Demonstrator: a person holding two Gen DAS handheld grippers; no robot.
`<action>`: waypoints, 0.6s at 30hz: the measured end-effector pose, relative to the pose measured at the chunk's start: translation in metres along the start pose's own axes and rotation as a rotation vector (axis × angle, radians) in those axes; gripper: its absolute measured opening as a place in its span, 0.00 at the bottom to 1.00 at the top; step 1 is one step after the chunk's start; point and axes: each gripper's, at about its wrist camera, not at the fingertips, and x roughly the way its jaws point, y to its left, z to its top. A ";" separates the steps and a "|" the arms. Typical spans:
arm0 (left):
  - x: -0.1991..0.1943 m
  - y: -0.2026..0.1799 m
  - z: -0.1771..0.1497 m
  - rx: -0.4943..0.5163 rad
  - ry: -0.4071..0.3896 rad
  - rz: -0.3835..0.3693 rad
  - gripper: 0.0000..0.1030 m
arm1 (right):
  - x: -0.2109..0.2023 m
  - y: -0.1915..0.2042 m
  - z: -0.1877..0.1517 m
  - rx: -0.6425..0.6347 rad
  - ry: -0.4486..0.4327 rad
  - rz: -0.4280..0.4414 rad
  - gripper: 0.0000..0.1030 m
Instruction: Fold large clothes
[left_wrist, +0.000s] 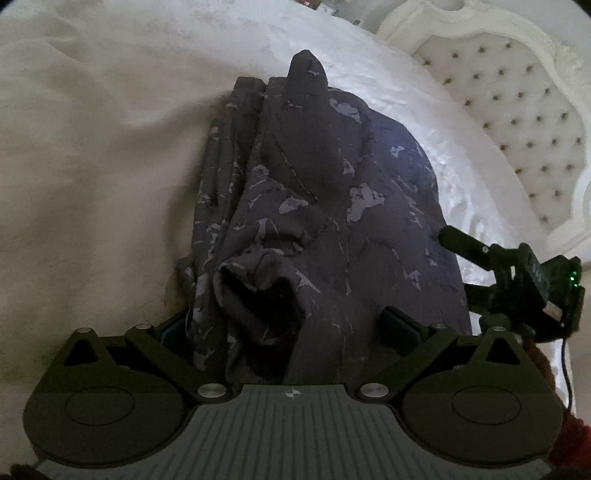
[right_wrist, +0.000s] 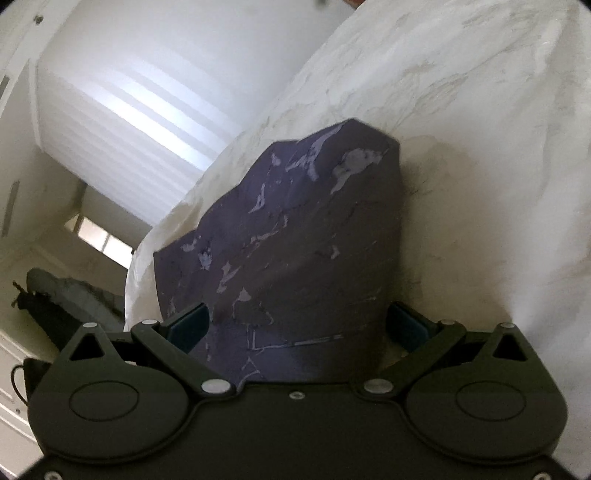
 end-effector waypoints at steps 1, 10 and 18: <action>0.001 0.000 -0.001 -0.004 -0.002 0.002 1.00 | 0.003 0.002 0.000 -0.006 0.007 0.005 1.00; 0.002 0.011 -0.001 -0.034 -0.008 -0.057 0.98 | 0.011 0.009 -0.005 -0.019 0.002 -0.026 1.00; 0.001 0.001 -0.005 -0.017 0.010 -0.145 0.90 | -0.009 0.016 0.005 -0.057 0.040 -0.049 0.62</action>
